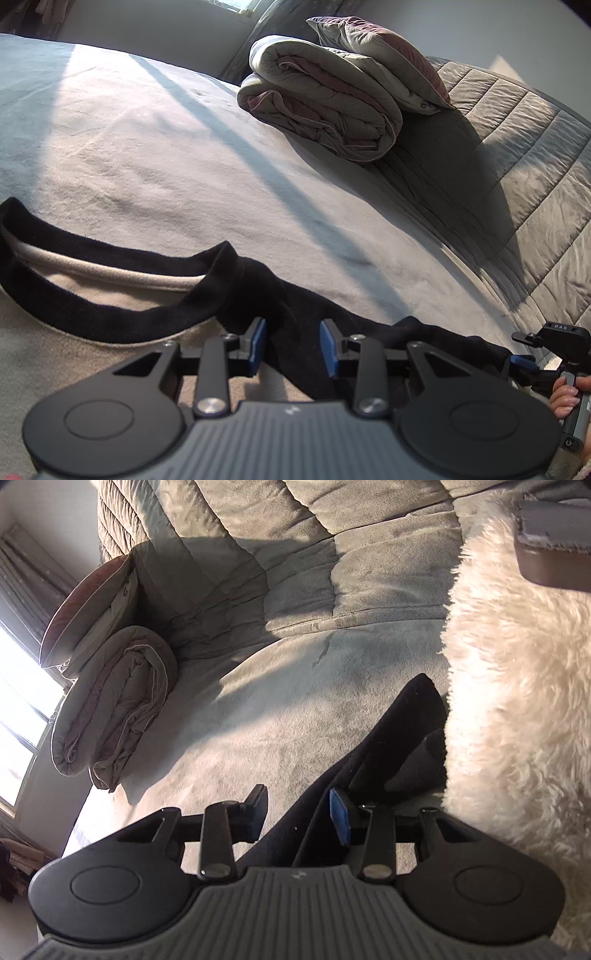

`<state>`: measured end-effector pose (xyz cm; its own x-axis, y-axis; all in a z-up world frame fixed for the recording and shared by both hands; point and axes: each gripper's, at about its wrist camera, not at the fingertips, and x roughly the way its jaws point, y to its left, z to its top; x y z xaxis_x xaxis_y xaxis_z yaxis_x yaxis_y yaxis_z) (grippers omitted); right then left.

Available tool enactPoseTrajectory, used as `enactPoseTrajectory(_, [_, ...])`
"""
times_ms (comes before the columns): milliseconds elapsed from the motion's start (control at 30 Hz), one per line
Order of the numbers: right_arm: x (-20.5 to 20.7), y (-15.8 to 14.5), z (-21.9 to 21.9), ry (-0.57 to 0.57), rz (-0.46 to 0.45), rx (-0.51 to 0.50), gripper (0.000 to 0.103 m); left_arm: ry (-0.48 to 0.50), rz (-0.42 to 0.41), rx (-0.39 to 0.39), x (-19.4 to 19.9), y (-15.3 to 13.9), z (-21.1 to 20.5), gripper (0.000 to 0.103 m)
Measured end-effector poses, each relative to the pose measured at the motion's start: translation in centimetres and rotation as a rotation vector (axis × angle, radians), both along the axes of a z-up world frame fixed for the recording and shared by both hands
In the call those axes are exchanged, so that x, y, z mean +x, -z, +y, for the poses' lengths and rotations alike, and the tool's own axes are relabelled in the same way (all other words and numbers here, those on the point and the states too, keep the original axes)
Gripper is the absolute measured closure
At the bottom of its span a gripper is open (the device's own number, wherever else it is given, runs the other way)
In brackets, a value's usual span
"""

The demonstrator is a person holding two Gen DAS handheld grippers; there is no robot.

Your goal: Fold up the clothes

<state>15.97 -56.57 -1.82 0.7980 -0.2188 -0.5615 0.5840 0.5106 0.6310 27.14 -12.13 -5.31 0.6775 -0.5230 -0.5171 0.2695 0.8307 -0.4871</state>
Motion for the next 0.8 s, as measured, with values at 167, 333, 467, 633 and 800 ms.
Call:
enactPoseTrajectory(167, [-0.9, -0.9, 0.0, 0.013, 0.070, 0.021, 0.066, 0.000, 0.000, 0.000, 0.0, 0.0, 0.0, 0.070])
enactPoseTrajectory(333, [-0.8, -1.7, 2.8, -0.023, 0.236, -0.060, 0.062, 0.001, -0.004, 0.006, 0.0, 0.0, -0.1, 0.069])
enactPoseTrajectory(467, [0.1, -0.3, 3.4, -0.006, 0.259, -0.105, 0.062, 0.002, -0.004, 0.005, 0.0, 0.0, -0.1, 0.068])
enactPoseTrajectory(633, [1.1, 1.0, 1.6, 0.067, 0.158, -0.078, 0.083, 0.002, -0.002, 0.000, 0.0, 0.1, 0.0, 0.068])
enactPoseTrajectory(800, [2.3, -1.5, 0.9, 0.028, 0.015, -0.102, 0.095, 0.003, -0.007, 0.009, -0.1, 0.0, -0.2, 0.068])
